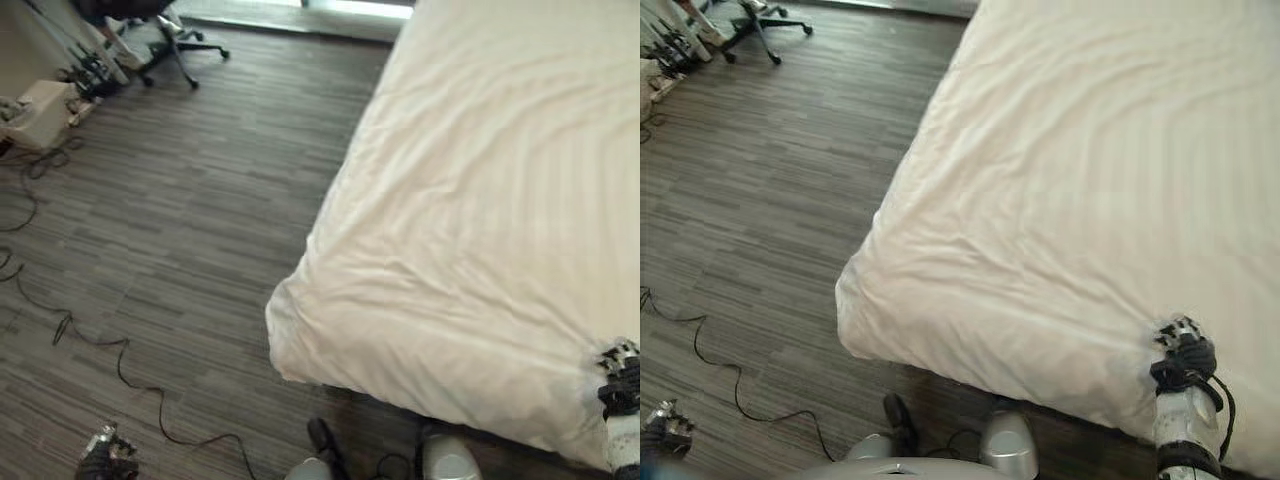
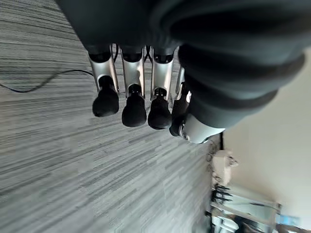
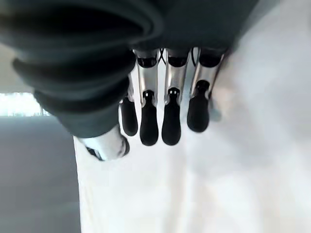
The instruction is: Making the bed.
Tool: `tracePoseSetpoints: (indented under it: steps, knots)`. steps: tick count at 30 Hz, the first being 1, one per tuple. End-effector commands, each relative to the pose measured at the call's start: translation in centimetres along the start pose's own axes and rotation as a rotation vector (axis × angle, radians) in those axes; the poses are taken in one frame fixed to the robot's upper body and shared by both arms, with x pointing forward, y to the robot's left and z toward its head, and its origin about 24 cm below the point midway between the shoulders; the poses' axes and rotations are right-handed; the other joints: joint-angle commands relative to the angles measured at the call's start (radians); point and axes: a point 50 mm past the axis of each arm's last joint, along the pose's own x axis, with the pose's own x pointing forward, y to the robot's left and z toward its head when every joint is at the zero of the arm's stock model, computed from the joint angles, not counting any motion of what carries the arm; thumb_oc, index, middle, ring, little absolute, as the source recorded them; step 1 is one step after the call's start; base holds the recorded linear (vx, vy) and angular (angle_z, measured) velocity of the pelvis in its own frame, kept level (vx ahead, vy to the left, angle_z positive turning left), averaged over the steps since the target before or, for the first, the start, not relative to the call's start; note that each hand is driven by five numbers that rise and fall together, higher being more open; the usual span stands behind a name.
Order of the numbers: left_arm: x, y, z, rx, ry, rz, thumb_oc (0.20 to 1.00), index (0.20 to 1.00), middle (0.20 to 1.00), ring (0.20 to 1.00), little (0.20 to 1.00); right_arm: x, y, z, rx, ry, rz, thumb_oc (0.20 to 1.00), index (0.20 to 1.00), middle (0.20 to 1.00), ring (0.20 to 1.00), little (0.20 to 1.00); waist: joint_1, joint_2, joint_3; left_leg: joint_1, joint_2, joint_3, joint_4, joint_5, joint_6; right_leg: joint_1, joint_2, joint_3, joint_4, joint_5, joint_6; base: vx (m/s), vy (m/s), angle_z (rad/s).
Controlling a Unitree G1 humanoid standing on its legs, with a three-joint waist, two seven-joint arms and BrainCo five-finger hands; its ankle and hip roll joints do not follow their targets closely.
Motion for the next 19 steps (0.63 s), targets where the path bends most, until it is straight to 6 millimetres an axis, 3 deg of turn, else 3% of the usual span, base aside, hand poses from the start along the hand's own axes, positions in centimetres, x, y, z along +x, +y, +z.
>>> tracePoseSetpoints:
  steps: [1,2,4,8,10,13,15,19]
  knots:
    - [1.0,-6.4,3.8,0.159,-0.248,-0.156,1.0,1.0,1.0,1.0,1.0,0.3,4.3,7.3,-0.526,-0.34,0.153,1.0,1.0,1.0,1.0,1.0,-0.038,0.003,0.012,0.093,0.063,0.052,0.03,-0.036,-0.02,-0.013,-0.062,-0.019,0.07,-0.116,0.051,0.06,0.066,0.04]
    - [0.5,-8.0,4.2,0.249,-0.303,-0.221,1.0,1.0,1.0,1.0,1.0,-0.4,5.7,9.2,-0.698,-0.453,0.198,1.0,1.0,1.0,1.0,1.0,-0.038,0.001,0.003,0.106,0.063,0.053,0.03,-0.043,-0.016,-0.001,-0.061,-0.02,0.071,-0.119,0.052,0.06,0.054,0.08]
    - [-0.9,-11.3,4.5,0.392,-0.4,-0.361,1.0,1.0,1.0,1.0,1.0,-1.7,8.2,11.2,-0.833,-0.611,0.254,1.0,1.0,1.0,1.0,1.0,-0.036,-0.002,-0.012,0.126,0.061,0.05,0.033,-0.056,-0.008,0.017,-0.061,-0.016,0.075,-0.123,0.054,0.03,0.054,0.01]
    - [-4.4,-16.6,3.5,0.443,-0.487,-0.624,1.0,1.0,1.0,1.0,1.0,-4.1,13.3,11.3,-0.746,-0.748,0.428,1.0,1.0,1.0,1.0,1.0,-0.012,-0.022,-0.044,0.154,0.056,0.04,0.04,-0.078,0.008,0.047,-0.06,-0.01,0.08,-0.132,0.054,0.03,0.026,-0.07]
    - [-6.1,-18.7,2.1,0.466,-0.468,-0.764,1.0,1.0,1.0,1.0,1.0,-5.1,15.1,10.8,-0.674,-0.757,0.526,1.0,1.0,1.0,1.0,1.0,-0.007,-0.031,-0.052,0.157,0.056,0.051,0.044,-0.068,0.02,0.052,-0.061,-0.019,0.08,-0.121,0.045,-0.05,-0.002,-0.01]
    - [-7.8,-19.8,1.0,0.533,-0.473,-0.874,1.0,1.0,1.0,1.0,1.0,-5.5,15.9,9.8,-0.633,-0.723,0.58,1.0,1.0,1.0,1.0,1.0,-0.004,-0.035,-0.058,0.167,0.053,0.05,0.046,-0.075,0.024,0.066,-0.063,-0.021,0.078,-0.124,0.046,0.0,0.0,0.0]
    - [-9.7,-21.4,-0.2,0.6,-0.494,-0.984,1.0,1.0,1.0,1.0,1.0,-5.8,17.1,7.9,-0.547,-0.648,0.64,1.0,1.0,1.0,1.0,1.0,0.0,-0.04,-0.065,0.177,0.052,0.047,0.049,-0.084,0.027,0.081,-0.066,-0.025,0.08,-0.129,0.047,-0.02,0.001,-0.01]
    - [-11.4,-23.3,-0.6,0.748,-0.607,-1.054,1.0,1.0,1.0,1.0,1.0,-5.5,17.7,4.6,-0.379,-0.471,0.657,1.0,1.0,1.0,1.0,1.0,0.003,-0.046,-0.065,0.182,0.048,0.038,0.05,-0.092,0.028,0.093,-0.07,-0.036,0.084,-0.133,0.052,0.0,0.0,0.0]
